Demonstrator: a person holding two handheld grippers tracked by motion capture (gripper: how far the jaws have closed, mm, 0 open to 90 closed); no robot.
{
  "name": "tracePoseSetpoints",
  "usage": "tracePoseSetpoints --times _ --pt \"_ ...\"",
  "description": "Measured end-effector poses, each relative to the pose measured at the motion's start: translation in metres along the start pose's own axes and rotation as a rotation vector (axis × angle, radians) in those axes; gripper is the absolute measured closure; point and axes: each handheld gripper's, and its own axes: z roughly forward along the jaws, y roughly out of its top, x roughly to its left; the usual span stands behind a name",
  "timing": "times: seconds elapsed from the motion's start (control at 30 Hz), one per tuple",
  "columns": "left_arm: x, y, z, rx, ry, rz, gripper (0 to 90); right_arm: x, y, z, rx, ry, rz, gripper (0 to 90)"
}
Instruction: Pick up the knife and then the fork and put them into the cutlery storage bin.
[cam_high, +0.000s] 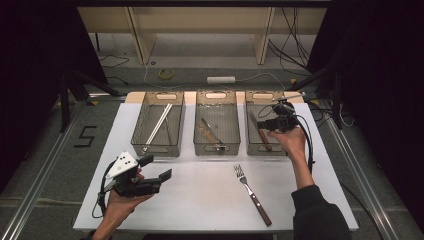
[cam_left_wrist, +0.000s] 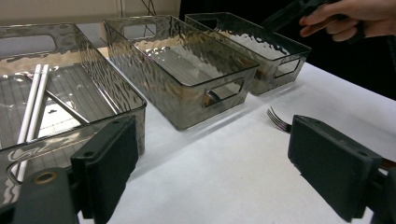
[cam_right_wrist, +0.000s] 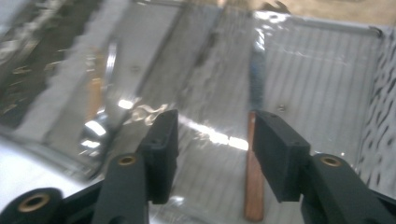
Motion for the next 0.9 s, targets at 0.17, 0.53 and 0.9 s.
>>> tracePoseSetpoints --times 0.17,0.53,0.9 --pt "0.0 0.0 0.0 0.002 0.001 0.002 15.7 0.016 -0.02 -0.027 -0.036 0.077 -0.094 43.3" --pt "0.0 0.0 0.0 0.001 0.004 -0.001 15.6 0.047 -0.066 -0.054 -0.047 0.129 -0.201 37.3" --pt "0.0 0.0 0.001 0.003 0.002 0.001 15.6 0.057 -0.102 -0.06 0.011 0.136 -0.218 35.6"
